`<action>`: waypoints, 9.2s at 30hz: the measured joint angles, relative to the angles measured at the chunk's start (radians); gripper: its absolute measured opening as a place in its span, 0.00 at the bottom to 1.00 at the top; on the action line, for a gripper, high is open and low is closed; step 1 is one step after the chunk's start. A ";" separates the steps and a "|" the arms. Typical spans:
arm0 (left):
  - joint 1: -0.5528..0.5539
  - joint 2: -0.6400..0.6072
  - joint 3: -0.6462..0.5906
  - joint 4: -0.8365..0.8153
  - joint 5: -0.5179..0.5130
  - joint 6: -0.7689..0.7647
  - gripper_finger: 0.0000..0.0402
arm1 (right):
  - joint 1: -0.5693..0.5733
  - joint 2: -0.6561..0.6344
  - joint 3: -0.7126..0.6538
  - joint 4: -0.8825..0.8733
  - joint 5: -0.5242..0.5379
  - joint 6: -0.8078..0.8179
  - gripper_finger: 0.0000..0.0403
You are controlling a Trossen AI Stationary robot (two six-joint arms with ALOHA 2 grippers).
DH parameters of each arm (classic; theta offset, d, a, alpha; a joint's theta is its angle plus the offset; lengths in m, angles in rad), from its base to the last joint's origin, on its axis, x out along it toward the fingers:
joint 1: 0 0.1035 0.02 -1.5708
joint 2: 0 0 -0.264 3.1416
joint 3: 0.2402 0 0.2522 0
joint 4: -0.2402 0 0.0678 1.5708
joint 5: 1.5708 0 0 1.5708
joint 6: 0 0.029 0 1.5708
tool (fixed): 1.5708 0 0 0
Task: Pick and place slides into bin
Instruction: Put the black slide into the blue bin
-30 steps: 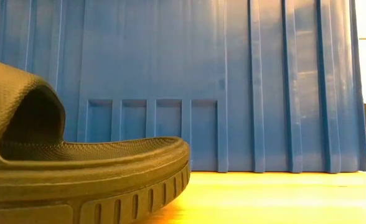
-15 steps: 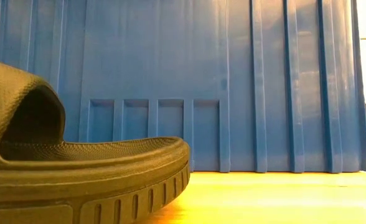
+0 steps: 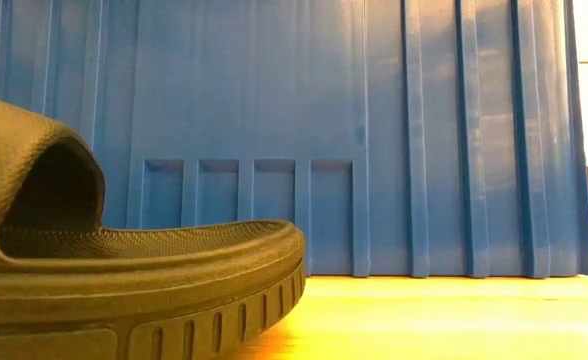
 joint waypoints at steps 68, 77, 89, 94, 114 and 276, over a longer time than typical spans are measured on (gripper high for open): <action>0.000 0.164 0.000 0.226 0.098 -0.050 0.03 | 0.175 -0.916 0.145 -0.418 0.439 -1.496 0.15; -0.001 0.275 0.000 0.432 0.114 -0.050 0.03 | 0.174 -1.262 -0.350 -0.108 0.438 -1.353 0.12; -0.009 0.546 0.102 0.596 0.194 -0.204 0.36 | 0.174 -1.409 -0.692 0.234 0.438 -1.255 0.12; -0.010 0.662 0.236 0.614 0.253 -0.480 0.45 | 0.174 -1.405 -0.701 0.242 0.438 -1.255 0.12; -0.318 0.964 0.698 -0.195 0.320 -0.861 0.45 | 0.175 -1.401 -0.692 0.233 0.433 -1.256 0.12; -0.547 0.992 0.678 -0.328 -0.053 -0.466 0.00 | 0.174 -1.389 -0.636 0.177 0.541 -1.289 0.12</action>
